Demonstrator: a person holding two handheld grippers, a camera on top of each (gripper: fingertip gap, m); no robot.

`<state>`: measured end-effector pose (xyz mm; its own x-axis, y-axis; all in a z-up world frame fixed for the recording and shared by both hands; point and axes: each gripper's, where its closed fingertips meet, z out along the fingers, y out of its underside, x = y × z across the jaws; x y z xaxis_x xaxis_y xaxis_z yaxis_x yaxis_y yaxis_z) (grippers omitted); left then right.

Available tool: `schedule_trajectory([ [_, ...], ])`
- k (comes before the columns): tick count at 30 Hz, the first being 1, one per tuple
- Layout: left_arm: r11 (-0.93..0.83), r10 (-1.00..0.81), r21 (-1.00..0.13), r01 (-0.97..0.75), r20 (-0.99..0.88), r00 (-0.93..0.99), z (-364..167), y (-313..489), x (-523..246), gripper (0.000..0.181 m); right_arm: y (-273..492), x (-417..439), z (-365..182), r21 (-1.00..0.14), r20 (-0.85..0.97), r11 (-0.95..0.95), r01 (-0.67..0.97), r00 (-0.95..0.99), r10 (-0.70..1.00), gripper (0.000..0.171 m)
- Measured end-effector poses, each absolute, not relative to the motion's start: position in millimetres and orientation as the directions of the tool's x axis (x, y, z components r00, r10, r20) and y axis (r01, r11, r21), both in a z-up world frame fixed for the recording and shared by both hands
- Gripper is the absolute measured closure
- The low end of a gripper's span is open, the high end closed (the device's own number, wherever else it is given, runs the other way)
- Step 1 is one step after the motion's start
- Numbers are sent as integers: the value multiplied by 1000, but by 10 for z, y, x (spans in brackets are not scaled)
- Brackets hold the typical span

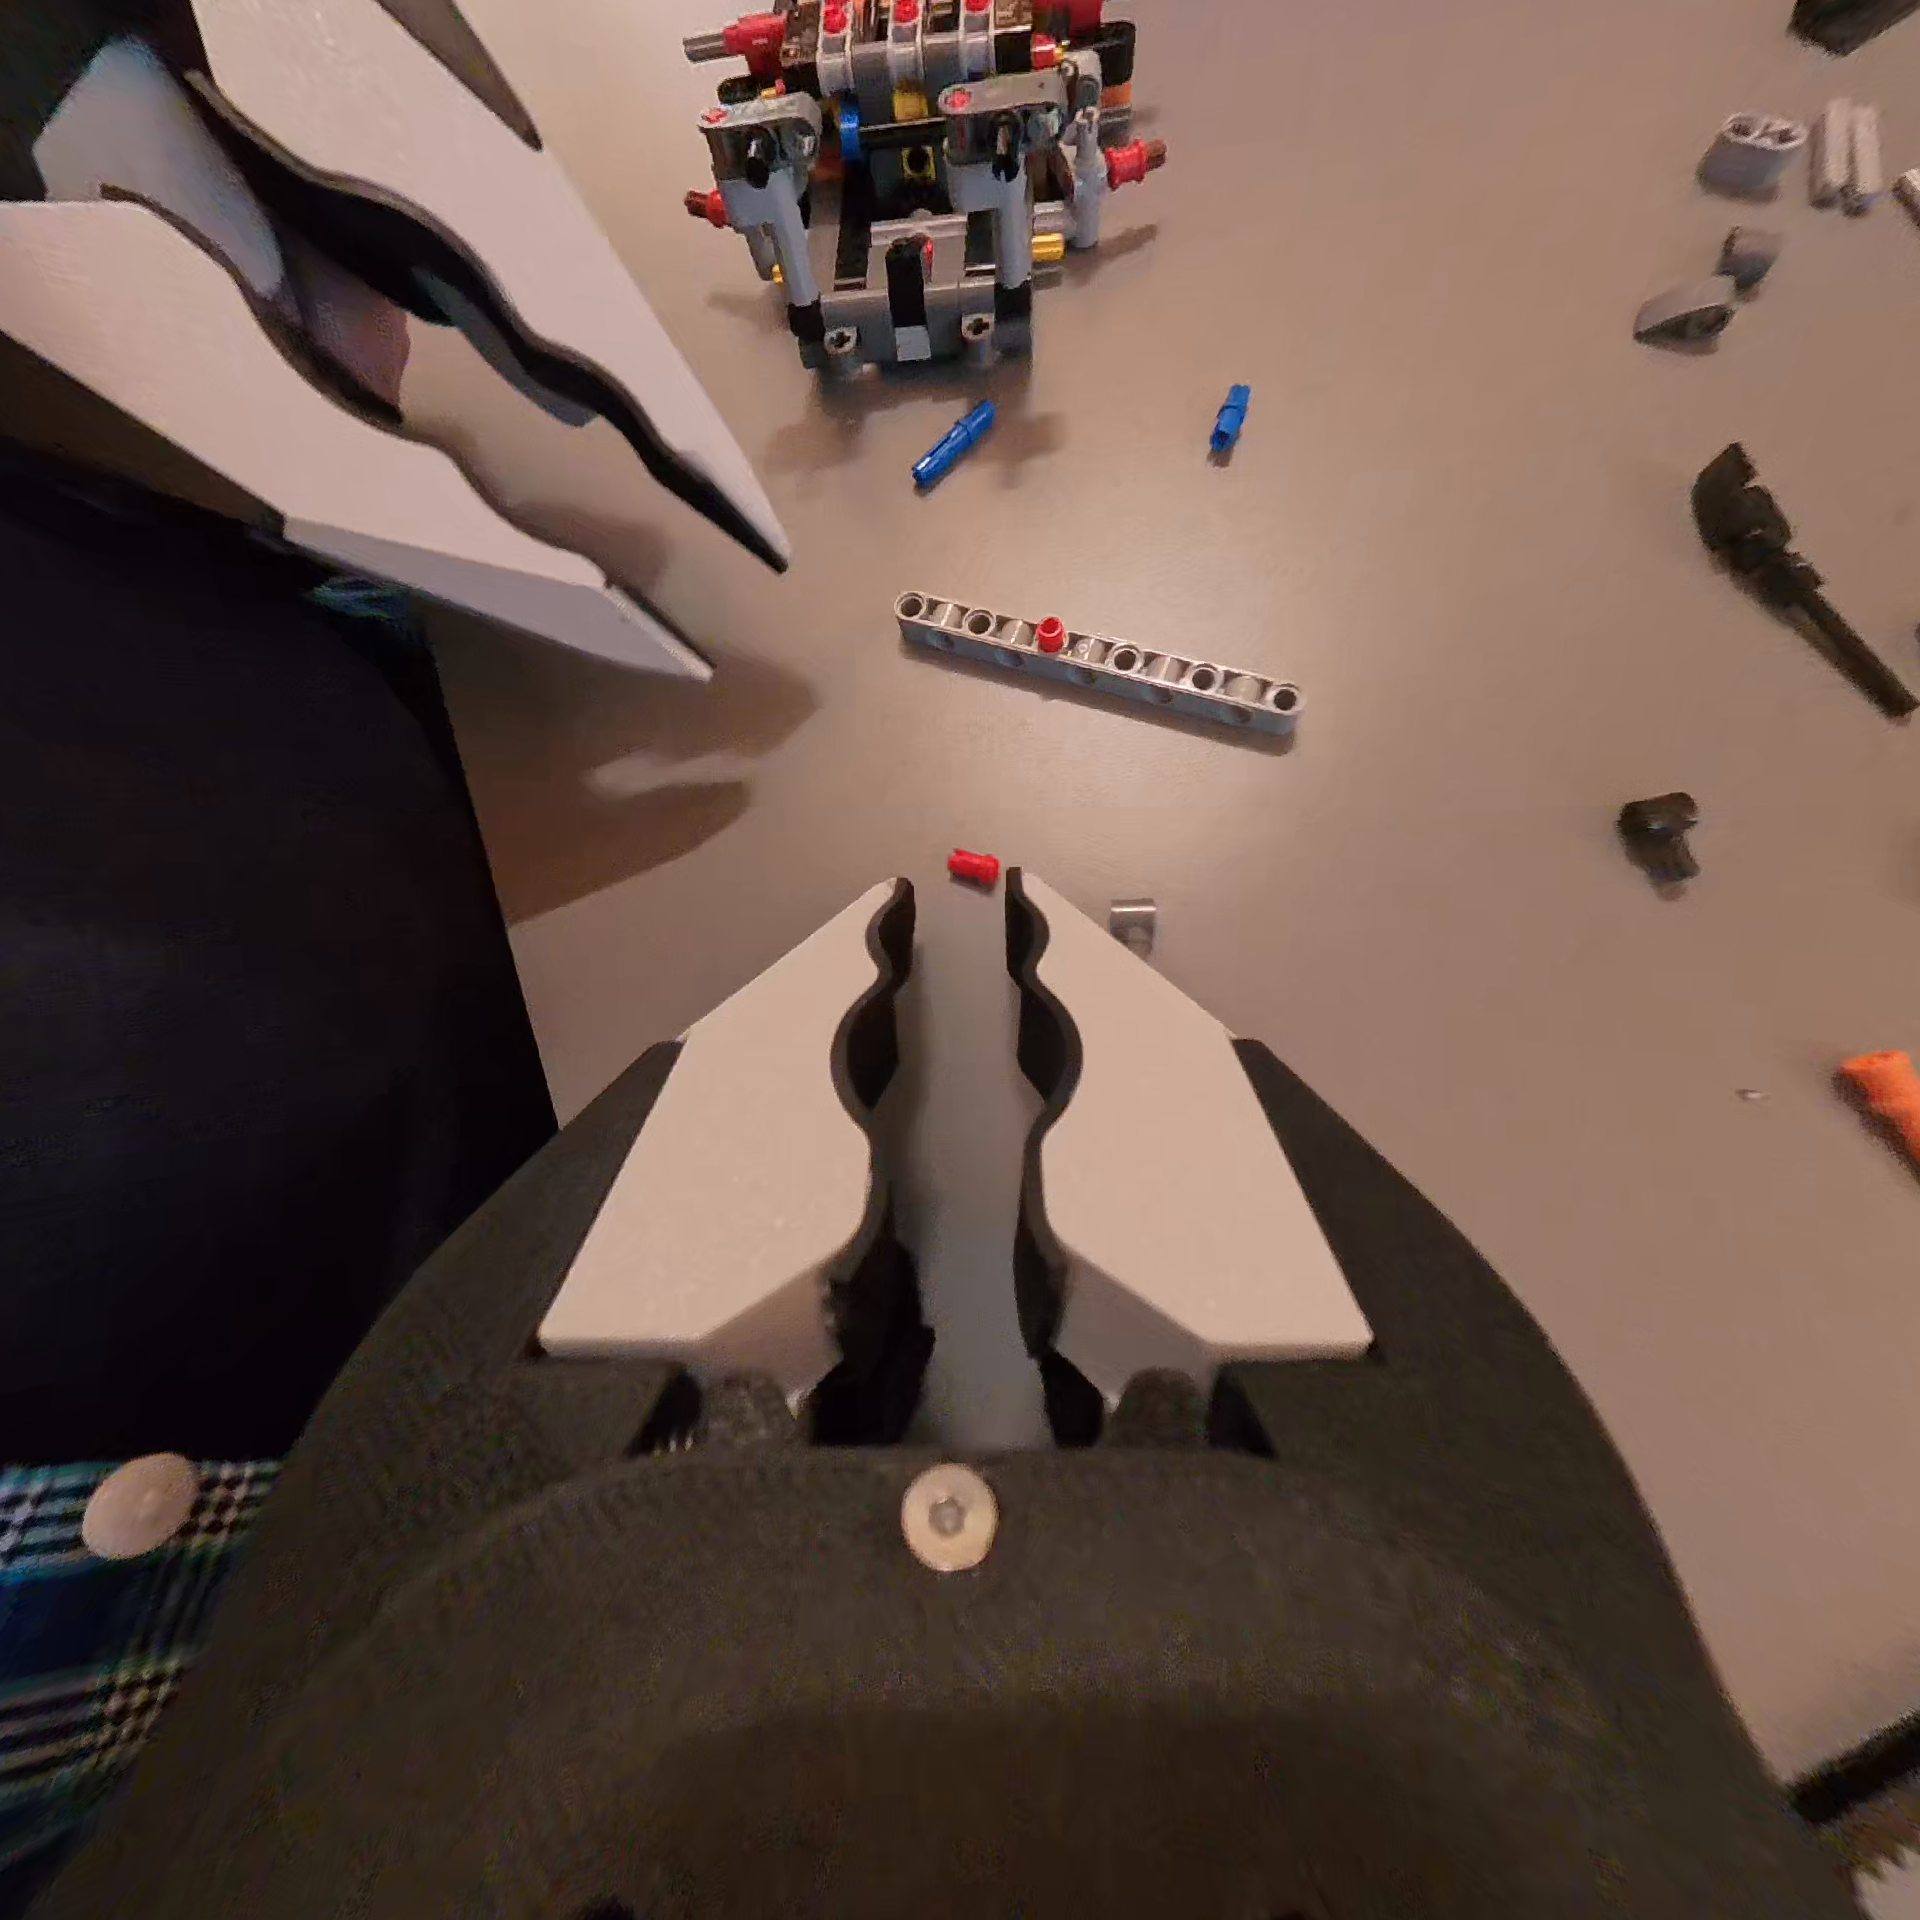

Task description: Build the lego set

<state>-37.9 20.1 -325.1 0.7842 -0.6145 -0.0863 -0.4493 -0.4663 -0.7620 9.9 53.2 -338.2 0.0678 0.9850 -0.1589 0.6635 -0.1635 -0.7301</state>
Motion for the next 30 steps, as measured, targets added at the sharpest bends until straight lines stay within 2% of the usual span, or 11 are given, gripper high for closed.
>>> schedule_trajectory([
  [13, -531, -624, -695, -485, -67, 779, -3467, 519, 23, 159, 611, 102, -3450, -697, -107, 53, 715, -177, 978, 163],
  [23, -540, -599, -697, -471, -75, 797, -3491, 616, 40, 178, 600, 81, -3456, -726, -150, 41, 686, -216, 965, 164],
  [30, -473, -617, -761, -444, -74, 784, -3363, 596, 79, 178, 605, 38, -3338, -766, -210, -12, 643, -233, 949, 165],
])
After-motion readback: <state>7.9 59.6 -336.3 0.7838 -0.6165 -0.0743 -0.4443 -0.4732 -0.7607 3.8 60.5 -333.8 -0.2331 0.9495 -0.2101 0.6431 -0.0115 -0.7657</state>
